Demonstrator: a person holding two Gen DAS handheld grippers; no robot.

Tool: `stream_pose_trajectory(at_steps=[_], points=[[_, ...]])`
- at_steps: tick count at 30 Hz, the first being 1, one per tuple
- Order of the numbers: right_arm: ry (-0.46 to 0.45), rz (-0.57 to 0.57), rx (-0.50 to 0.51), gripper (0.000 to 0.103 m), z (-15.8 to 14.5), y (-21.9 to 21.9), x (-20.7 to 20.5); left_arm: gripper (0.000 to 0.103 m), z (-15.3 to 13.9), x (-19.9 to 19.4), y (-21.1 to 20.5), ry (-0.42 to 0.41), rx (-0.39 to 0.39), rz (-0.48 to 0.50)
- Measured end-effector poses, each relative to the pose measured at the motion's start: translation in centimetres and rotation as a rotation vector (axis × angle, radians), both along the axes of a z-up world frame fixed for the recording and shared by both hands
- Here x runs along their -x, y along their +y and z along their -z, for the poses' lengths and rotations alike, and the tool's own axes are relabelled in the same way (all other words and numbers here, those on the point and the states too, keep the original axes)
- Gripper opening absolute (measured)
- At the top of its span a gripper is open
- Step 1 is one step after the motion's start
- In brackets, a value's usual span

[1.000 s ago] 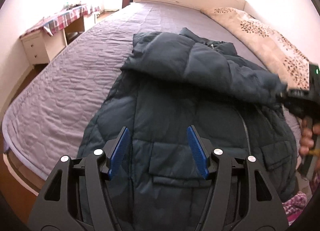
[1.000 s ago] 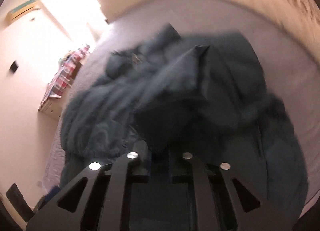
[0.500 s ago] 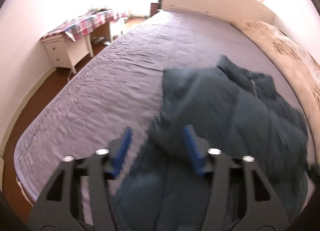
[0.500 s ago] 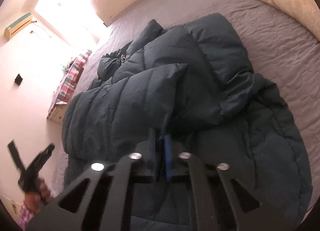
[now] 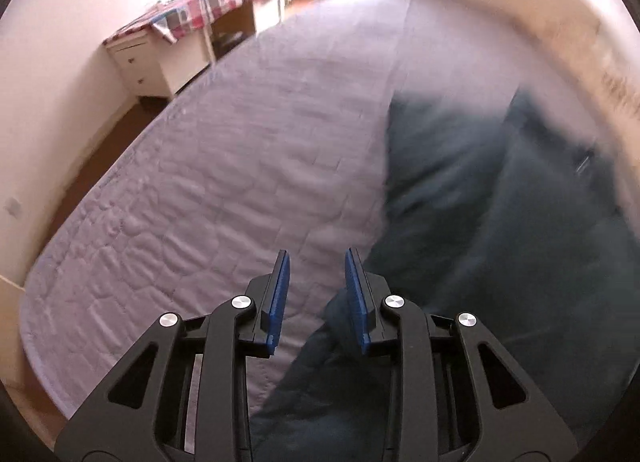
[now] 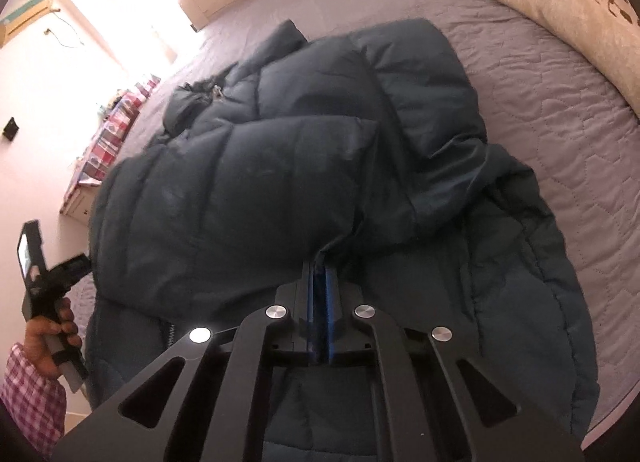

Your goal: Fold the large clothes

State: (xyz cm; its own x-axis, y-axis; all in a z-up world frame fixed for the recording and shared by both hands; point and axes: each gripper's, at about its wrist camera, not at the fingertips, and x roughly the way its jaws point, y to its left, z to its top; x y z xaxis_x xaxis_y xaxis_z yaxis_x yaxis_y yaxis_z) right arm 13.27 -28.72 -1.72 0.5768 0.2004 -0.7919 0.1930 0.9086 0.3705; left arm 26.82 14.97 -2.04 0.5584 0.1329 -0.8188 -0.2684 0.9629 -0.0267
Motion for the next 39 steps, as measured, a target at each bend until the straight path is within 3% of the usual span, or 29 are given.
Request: stream_pose_trajectory(at_steps=[4,10,12,15,19,23,29,35,39], points=[[-0.019,-0.025,0.008,0.006,-0.3,-0.3,0.5,0.037,-1.9,-1.2,-1.3,-0.059,0.042,0.067],[0.017,-0.021,0.032,0.004,0.9,0.1,-0.3,0.038,0.9,-5.4,-4.5,0.015,0.040,0.092],[0.031,-0.014,0.019,0.004,1.3,-0.1,-0.5,0.039,2.5,-6.2,-5.2,0.051,0.011,0.095],[0.048,-0.006,0.017,0.006,1.9,-0.3,-0.7,0.046,3.3,-6.2,-6.7,0.050,-0.113,0.115],[0.058,0.013,-0.001,0.014,2.5,-0.7,-0.9,0.050,2.3,-5.4,-6.2,0.027,-0.113,0.119],[0.057,0.021,0.012,0.022,2.1,-1.1,-0.7,0.062,-0.3,-2.4,-4.2,-0.035,-0.034,0.146],[0.040,0.038,0.048,0.029,0.7,-1.5,0.4,0.066,-2.0,5.5,-2.1,-0.077,0.031,0.187],[-0.014,0.040,0.087,0.029,-1.4,-2.8,3.3,0.070,-0.7,13.0,0.9,-0.028,0.045,0.157],[-0.021,0.052,0.087,0.030,-2.2,-4.4,5.7,0.070,0.5,16.9,4.0,0.024,0.126,0.083]])
